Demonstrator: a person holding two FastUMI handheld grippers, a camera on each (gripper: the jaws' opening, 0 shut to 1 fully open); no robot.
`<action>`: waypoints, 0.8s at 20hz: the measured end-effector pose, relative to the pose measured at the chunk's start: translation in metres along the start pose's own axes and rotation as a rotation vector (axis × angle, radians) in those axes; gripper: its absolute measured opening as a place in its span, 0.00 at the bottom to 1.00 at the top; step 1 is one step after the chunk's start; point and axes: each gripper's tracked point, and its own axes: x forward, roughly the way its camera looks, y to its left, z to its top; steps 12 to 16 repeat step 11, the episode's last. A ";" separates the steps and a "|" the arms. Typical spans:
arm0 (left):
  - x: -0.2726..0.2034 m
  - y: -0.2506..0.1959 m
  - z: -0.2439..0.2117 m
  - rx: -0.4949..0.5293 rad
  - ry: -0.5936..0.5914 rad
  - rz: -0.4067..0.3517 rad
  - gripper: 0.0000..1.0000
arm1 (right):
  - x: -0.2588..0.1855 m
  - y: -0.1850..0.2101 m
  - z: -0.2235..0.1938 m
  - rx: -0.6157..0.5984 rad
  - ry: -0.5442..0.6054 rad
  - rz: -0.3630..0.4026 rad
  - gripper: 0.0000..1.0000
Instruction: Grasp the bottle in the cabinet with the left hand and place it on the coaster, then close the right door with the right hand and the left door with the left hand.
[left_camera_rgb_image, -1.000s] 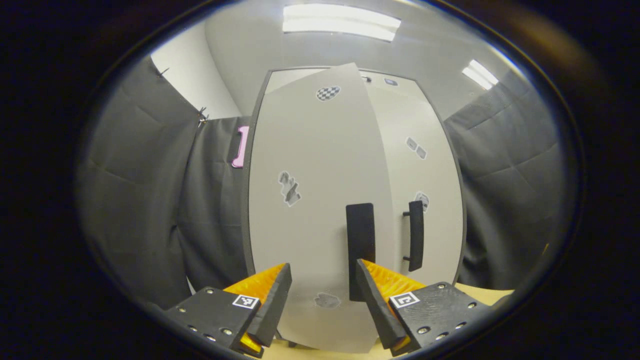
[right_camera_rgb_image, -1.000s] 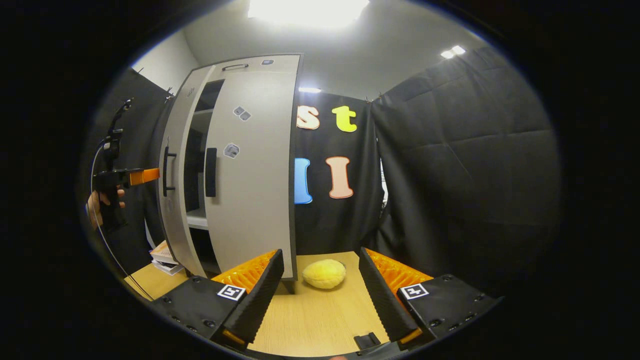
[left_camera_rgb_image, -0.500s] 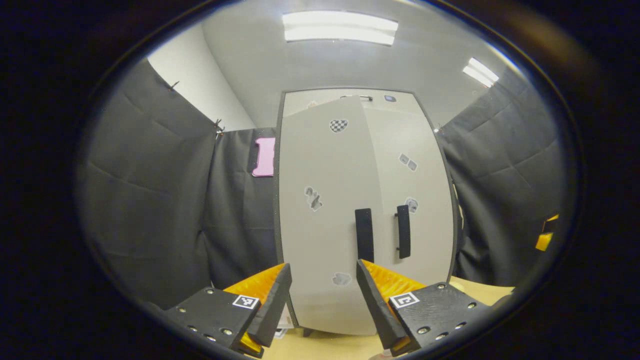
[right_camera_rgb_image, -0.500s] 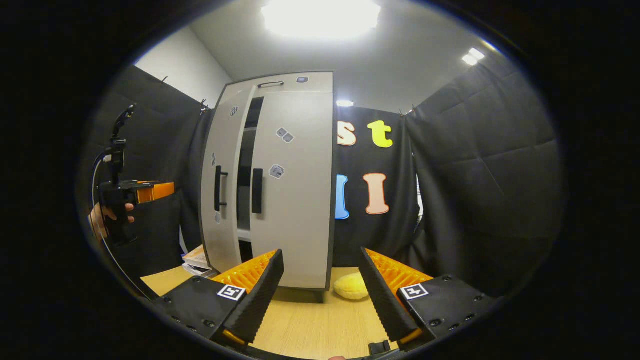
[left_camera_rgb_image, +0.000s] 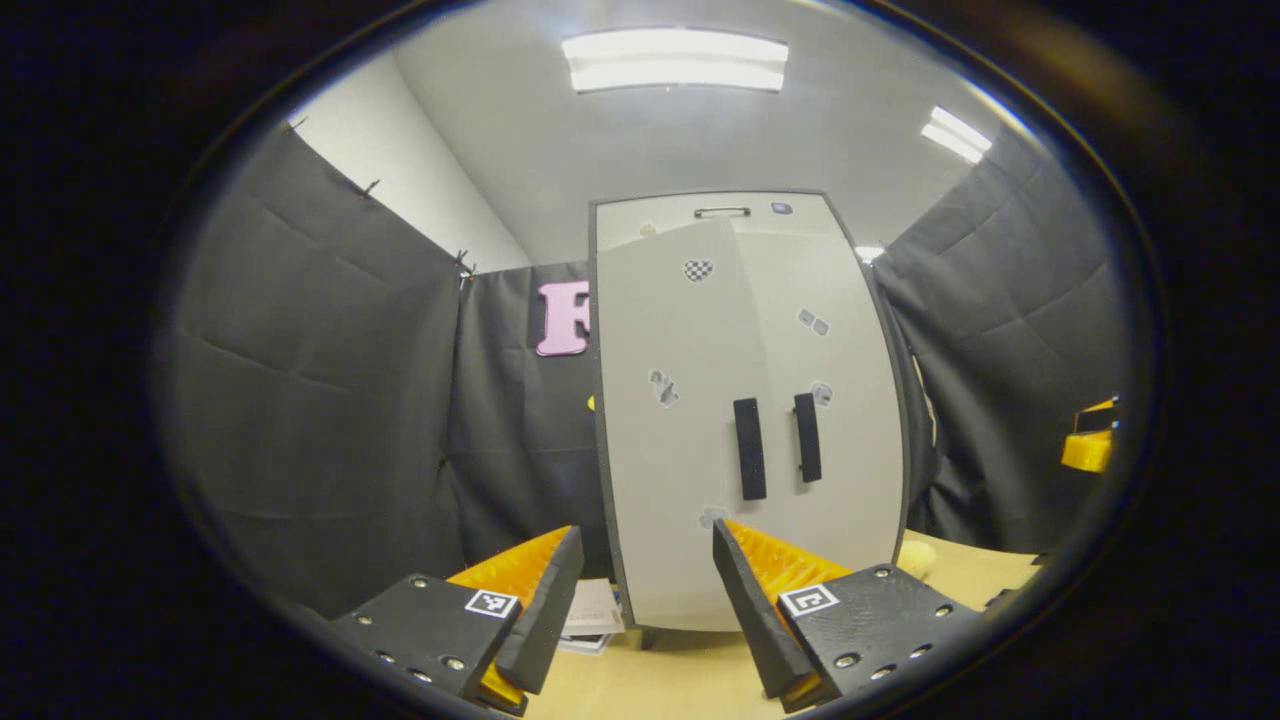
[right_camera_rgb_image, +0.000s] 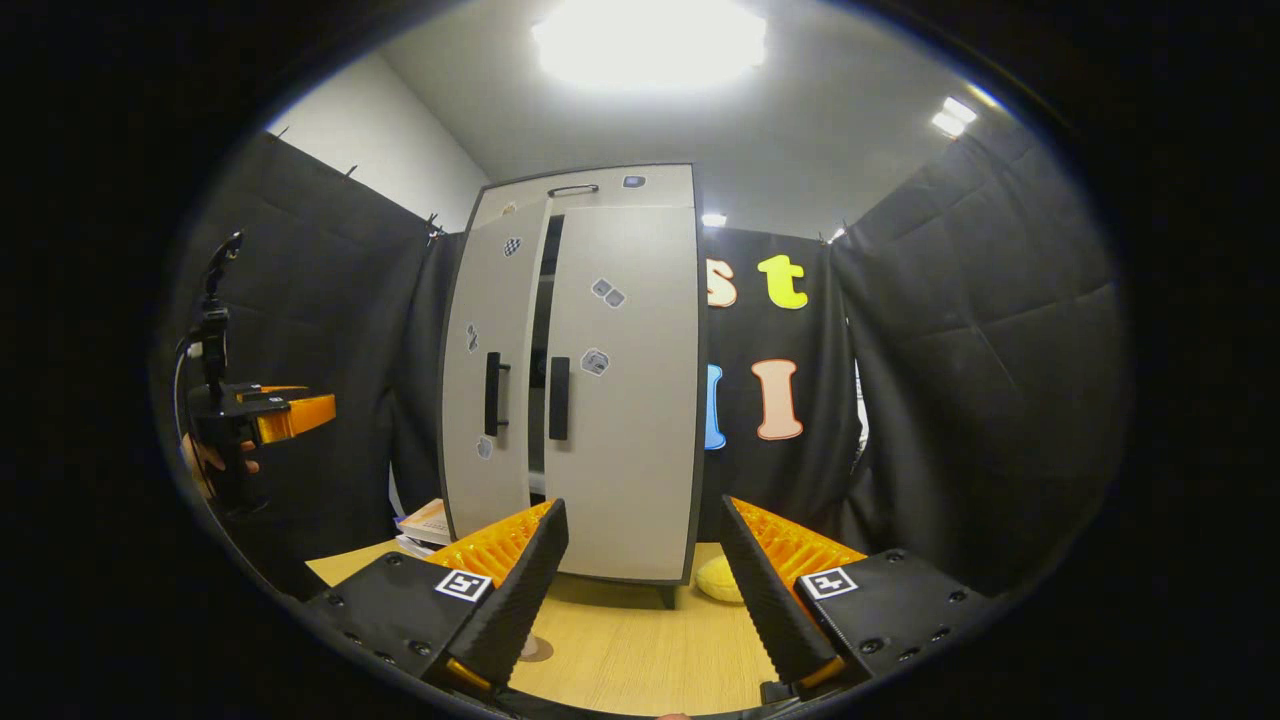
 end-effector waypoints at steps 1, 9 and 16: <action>-0.006 0.003 -0.001 0.007 0.002 0.001 0.86 | -0.002 0.004 0.001 0.002 -0.002 0.006 0.96; -0.027 0.015 0.008 0.052 -0.020 0.007 0.79 | -0.018 0.016 0.012 -0.011 -0.017 -0.010 0.96; -0.030 0.016 0.009 0.045 -0.018 0.004 0.79 | -0.018 0.014 0.012 0.006 -0.016 -0.007 0.96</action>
